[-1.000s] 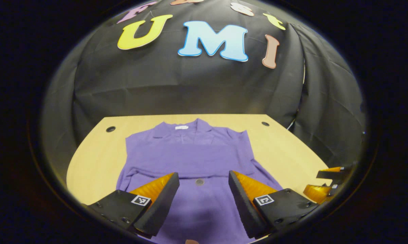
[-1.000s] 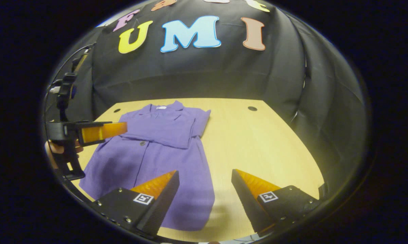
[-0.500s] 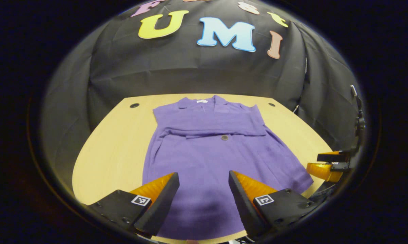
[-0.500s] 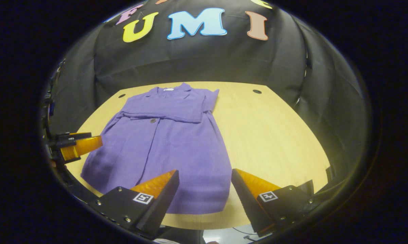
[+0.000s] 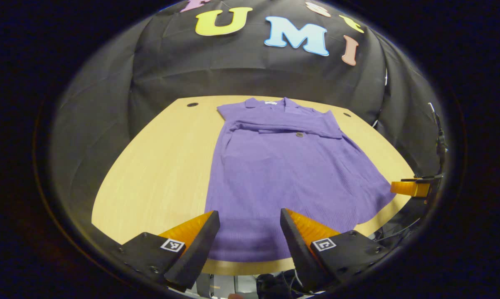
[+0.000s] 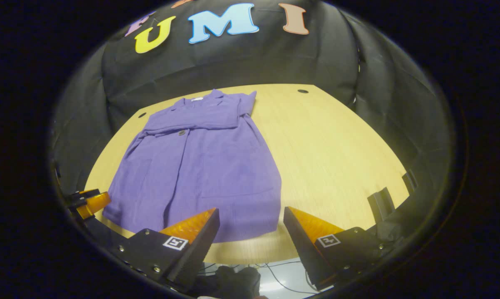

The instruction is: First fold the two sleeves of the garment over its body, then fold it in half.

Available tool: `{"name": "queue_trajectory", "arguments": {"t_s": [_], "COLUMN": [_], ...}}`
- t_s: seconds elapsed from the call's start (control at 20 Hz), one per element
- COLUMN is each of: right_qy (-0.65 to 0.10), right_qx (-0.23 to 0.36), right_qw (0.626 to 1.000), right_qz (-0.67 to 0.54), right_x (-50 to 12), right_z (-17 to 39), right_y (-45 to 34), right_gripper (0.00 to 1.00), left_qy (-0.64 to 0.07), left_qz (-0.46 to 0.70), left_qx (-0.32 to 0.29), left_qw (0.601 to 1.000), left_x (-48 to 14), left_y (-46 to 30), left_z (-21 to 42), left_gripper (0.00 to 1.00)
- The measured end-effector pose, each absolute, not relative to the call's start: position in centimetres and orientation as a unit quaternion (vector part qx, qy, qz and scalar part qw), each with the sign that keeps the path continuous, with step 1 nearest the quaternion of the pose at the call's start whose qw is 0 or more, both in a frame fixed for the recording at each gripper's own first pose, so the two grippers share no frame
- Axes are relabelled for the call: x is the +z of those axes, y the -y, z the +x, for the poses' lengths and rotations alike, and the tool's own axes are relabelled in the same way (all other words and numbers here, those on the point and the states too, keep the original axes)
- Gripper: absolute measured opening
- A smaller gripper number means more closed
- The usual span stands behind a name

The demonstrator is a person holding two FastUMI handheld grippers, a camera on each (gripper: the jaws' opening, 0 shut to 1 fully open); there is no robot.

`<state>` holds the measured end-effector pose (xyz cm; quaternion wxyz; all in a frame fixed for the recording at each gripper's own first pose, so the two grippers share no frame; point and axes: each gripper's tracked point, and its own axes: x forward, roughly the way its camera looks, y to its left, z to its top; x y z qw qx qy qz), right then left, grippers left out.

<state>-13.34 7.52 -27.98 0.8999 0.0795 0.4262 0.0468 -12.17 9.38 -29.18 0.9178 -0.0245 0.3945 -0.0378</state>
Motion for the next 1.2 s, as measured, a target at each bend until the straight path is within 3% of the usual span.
{"name": "queue_trajectory", "arguments": {"t_s": [0.1,0.15,0.35,0.4,0.5,1.05,1.1,1.15,1.2], "right_qy": [-0.430,-0.433,-0.447,-0.448,-0.455,-0.469,-0.472,-0.470,-0.473], "right_qx": [0.049,0.049,0.055,0.058,0.061,0.093,0.093,0.094,0.099], "right_qw": [0.897,0.895,0.885,0.883,0.879,0.875,0.875,0.876,0.874], "right_qz": [0.087,0.091,0.115,0.123,0.132,0.082,0.062,0.054,0.052], "right_x": [-28.4,-28.6,-29.2,-29.5,-30.1,-31.2,-31.5,-31.5,-31.5], "right_z": [-13.2,-13.1,-12.5,-12.4,-12.3,-11.8,-11.9,-12.0,-11.9], "right_y": [-7.1,-7.0,-7.4,-7.4,-7.4,-9.8,-9.6,-9.5,-9.6], "right_gripper": [0.93,0.97,0.97,0.97,0.97,0.97,0.96,0.88,0.70], "left_qy": [-0.390,-0.391,-0.399,-0.401,-0.408,-0.418,-0.414,-0.415,-0.414], "left_qz": [-0.029,-0.029,-0.038,-0.040,-0.044,-0.002,0.007,0.006,0.007], "left_qx": [-0.022,-0.013,0.009,0.009,0.008,-0.001,-0.012,-0.013,-0.013], "left_qw": [0.920,0.920,0.916,0.915,0.912,0.909,0.910,0.910,0.910], "left_x": [-29.2,-29.3,-30.4,-30.7,-31.7,-33.8,-33.9,-34.0,-34.0], "left_y": [-10.4,-11.1,-12.8,-12.8,-12.8,-9.3,-8.5,-7.9,-7.7], "left_z": [-13.1,-13.6,-15.5,-15.9,-16.4,-15.4,-15.2,-15.2,-14.9], "left_gripper": [0.93,0.93,0.94,0.99,0.94,0.96,0.92,0.84,0.72]}}
